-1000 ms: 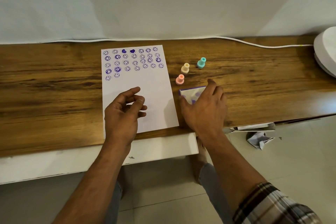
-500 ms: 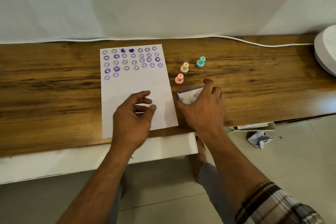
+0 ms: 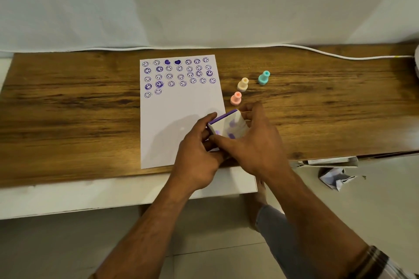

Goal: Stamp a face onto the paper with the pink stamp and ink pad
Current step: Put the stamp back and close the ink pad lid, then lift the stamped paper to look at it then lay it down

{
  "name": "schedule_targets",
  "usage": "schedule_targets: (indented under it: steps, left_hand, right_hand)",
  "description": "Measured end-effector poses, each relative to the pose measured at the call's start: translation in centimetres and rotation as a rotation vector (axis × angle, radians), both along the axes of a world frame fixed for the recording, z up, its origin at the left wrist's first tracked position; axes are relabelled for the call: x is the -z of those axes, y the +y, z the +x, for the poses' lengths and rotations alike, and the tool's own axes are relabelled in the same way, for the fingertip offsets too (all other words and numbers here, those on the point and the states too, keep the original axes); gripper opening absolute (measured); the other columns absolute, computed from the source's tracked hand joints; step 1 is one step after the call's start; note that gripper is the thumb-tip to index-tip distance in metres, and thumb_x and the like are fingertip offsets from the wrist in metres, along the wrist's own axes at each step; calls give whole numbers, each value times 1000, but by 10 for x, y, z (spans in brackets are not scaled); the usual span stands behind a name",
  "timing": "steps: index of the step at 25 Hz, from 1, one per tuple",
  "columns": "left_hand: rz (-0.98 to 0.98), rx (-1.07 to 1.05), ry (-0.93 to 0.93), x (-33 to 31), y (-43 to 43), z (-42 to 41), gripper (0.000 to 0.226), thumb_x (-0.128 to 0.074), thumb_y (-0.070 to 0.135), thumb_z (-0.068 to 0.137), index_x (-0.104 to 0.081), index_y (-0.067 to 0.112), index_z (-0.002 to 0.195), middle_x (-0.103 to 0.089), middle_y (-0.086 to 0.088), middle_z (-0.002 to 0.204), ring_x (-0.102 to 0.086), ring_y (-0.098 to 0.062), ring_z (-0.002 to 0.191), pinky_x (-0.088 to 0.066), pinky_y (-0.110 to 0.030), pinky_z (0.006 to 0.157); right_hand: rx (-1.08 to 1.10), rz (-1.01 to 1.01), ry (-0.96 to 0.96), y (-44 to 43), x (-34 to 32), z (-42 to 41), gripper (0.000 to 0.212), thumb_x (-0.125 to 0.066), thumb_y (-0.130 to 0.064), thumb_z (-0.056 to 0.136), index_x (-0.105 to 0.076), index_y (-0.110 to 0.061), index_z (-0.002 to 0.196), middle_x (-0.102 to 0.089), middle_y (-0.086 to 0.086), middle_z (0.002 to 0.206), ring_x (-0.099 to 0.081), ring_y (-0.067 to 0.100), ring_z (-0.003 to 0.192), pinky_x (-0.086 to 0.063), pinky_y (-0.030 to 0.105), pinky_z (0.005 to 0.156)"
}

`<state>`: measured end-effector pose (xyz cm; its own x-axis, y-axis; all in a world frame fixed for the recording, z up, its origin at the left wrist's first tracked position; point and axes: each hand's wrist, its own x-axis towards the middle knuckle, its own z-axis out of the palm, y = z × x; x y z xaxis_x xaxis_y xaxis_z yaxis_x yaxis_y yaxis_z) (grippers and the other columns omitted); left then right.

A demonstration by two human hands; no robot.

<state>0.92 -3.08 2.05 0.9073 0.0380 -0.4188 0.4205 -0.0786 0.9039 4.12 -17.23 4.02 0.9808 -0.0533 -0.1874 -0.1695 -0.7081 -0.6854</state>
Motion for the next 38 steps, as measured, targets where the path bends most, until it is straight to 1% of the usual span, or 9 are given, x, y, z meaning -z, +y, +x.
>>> schedule_targets:
  steps: [5,11,14,16,21,29,32,35,38]
  left_hand:
    - [-11,-25,-40,4,-1,-1,82,-86,0,79,-51,33,146,-71,1,129,-70,-22,118,-63,-49,96]
    - [68,-74,-111,2,-3,-3,73,-86,0,79,-57,35,137,-77,3,117,-76,-9,103,-66,-35,87]
    - [-8,-116,-108,-3,1,1,68,-88,8,79,-59,32,135,-75,4,127,-76,-12,107,-65,-27,83]
    - [-9,-120,-103,-5,3,3,69,-89,11,78,-58,33,136,-74,7,126,-74,-5,107,-62,-19,78]
    - [39,-115,-79,-5,9,4,73,-86,14,82,-54,34,144,-72,11,127,-75,-6,106,-63,-20,84]
    - [328,-271,-163,3,53,6,50,-79,9,89,-64,26,134,-74,8,119,-72,-8,107,-60,-27,96]
    - [517,-292,-201,6,61,5,49,-79,13,90,-65,20,136,-71,-1,131,-68,-19,116,-58,-38,102]
    - [785,-218,-202,7,68,3,52,-78,22,90,-63,15,139,-64,-9,142,-59,-30,131,-48,-44,111]
    - [948,-126,-73,9,70,1,65,-73,38,92,-52,15,149,-50,-12,156,-42,-34,145,-37,-51,116]
  right_hand:
    - [-23,21,-47,-2,0,-1,87,-89,-62,66,-43,-35,135,-64,-11,125,-54,9,101,-41,11,61]
    - [-20,44,-16,2,-2,-2,83,-85,-68,67,-44,-37,133,-65,-15,125,-60,8,101,-57,24,73]
    - [96,283,118,-11,-7,8,56,-80,-60,78,-52,-40,122,-66,-29,103,-66,-6,88,-54,13,65]
    - [205,514,255,-23,-7,14,44,-82,-48,78,-68,-28,115,-78,-15,103,-75,3,89,-60,20,66]
    - [354,641,298,-38,-3,23,46,-83,-44,64,-76,-22,104,-81,-9,92,-77,6,86,-62,25,67]
    - [622,476,198,-89,14,40,24,-85,-32,85,-78,-23,107,-78,-3,102,-75,14,94,-62,33,82]
    - [610,306,193,-94,19,41,29,-82,-40,87,-77,-24,111,-77,-1,101,-73,20,95,-59,41,91]
    - [502,13,113,-94,22,39,38,-77,-49,90,-76,-23,118,-71,-4,100,-63,17,93,-50,38,83]
    - [445,-139,62,-94,22,38,36,-78,-45,90,-75,-20,116,-76,4,106,-60,19,88,-48,37,81]
